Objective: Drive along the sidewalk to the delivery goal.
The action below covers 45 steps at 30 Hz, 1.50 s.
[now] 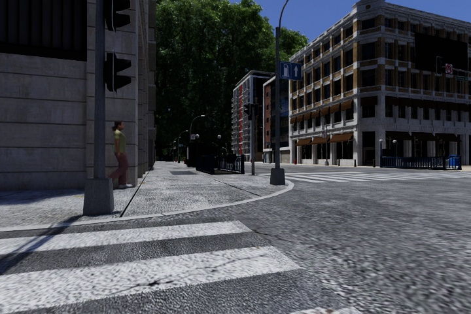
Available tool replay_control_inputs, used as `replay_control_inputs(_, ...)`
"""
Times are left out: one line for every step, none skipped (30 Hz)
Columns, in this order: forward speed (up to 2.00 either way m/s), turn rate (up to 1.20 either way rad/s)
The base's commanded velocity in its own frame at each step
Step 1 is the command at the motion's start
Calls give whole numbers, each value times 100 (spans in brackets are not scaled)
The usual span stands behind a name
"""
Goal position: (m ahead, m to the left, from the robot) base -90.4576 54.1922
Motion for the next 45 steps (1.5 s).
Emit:
replay_control_inputs(0,0)
replay_control_inputs(0,0)
replay_control_inputs(0,0)
replay_control_inputs(0,0)
replay_control_inputs(0,0)
replay_control_inputs(0,0)
replay_control_inputs(0,0)
replay_control_inputs(0,0)
replay_control_inputs(0,0)
replay_control_inputs(0,0)
replay_control_inputs(0,0)
replay_control_inputs(0,0)
replay_control_inputs(0,0)
replay_control_inputs(0,0)
replay_control_inputs(0,0)
replay_control_inputs(0,0)
replay_control_inputs(0,0)
replay_control_inputs(0,0)
replay_control_inputs(0,0)
replay_control_inputs(0,0)
replay_control_inputs(0,0)
replay_control_inputs(0,0)
replay_control_inputs(0,0)
replay_control_inputs(0,0)
replay_control_inputs(0,0)
replay_control_inputs(0,0)
replay_control_inputs(0,0)
replay_control_inputs(0,0)
replay_control_inputs(0,0)
replay_control_inputs(0,0)
replay_control_inputs(4,8)
replay_control_inputs(18,14)
replay_control_inputs(39,17)
replay_control_inputs(61,20)
replay_control_inputs(61,20)
replay_control_inputs(75,25)
replay_control_inputs(84,33)
replay_control_inputs(90,36)
replay_control_inputs(90,36)
replay_control_inputs(93,37)
replay_control_inputs(94,42)
replay_control_inputs(97,49)
replay_control_inputs(97,49)
replay_control_inputs(99,57)
replay_control_inputs(101,60)
